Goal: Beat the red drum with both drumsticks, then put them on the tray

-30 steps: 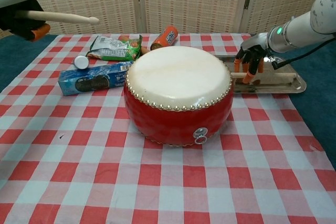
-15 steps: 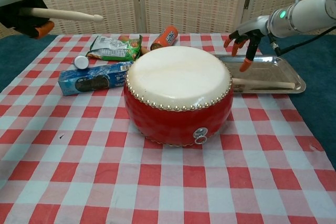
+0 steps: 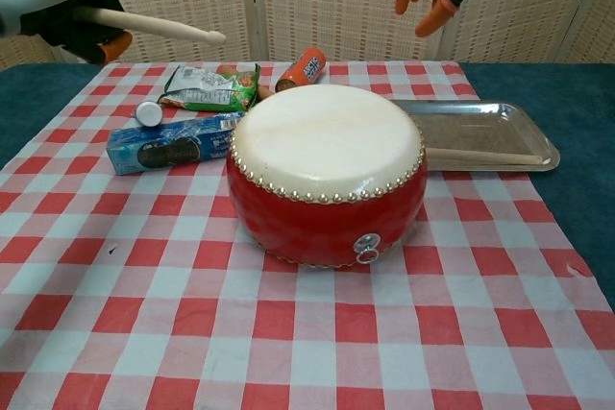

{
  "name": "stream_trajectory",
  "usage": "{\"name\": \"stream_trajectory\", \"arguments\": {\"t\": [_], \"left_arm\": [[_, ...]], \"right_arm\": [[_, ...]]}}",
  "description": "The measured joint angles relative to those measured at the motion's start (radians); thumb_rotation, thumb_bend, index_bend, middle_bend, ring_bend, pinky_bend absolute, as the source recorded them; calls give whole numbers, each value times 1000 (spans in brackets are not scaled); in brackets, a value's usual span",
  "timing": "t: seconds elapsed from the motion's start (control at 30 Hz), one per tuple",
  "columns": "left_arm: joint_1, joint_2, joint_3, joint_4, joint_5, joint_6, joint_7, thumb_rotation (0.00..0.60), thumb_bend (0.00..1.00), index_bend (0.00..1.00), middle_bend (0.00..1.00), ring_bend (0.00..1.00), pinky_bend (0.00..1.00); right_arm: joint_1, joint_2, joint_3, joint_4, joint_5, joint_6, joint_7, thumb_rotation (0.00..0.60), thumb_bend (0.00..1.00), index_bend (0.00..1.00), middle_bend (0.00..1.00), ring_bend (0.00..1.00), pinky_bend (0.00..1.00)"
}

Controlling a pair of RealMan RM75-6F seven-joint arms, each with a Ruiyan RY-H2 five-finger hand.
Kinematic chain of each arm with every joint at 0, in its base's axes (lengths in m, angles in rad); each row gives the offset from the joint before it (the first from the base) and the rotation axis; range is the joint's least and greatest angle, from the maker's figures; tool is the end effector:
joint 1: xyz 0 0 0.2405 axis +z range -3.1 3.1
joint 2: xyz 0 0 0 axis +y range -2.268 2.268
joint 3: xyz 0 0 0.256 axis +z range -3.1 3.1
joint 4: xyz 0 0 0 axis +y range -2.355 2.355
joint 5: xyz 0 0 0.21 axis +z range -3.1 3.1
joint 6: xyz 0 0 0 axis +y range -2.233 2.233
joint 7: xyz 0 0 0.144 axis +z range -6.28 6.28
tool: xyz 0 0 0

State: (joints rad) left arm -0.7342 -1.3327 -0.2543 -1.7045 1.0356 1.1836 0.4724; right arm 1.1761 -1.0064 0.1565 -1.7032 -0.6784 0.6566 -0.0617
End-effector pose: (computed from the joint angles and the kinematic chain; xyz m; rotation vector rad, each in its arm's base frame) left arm -0.1287 0.3575 0.0815 -1.6295 -0.7629 -1.0200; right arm -0.0588 -0.4168 0.1225 1.8633 -1.1529 0.9287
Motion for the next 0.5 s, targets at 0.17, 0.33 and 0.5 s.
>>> {"name": "stream_trajectory", "arguments": {"t": [0.17,0.33,0.5], "left_arm": [[-31,-25,-18,-38,-34,3,67,600,803,1000,1000,1000,1000],[-74,-69,-36,-60,-89,6,147,600,798,996,1000,1000,1000],[-115,-109,-58,-78,-166,18,221,600,797,991,1000,1000,1000]], "right_arm": [[-4,38,72,-87,42,-16,51,600,81,331,347,241,353],[20,10,96,-102,90,-56,81,600,80,331,347,242,358],[55,-15,108,-107,135,-87,97,600,81,333,349,241,358]]}}
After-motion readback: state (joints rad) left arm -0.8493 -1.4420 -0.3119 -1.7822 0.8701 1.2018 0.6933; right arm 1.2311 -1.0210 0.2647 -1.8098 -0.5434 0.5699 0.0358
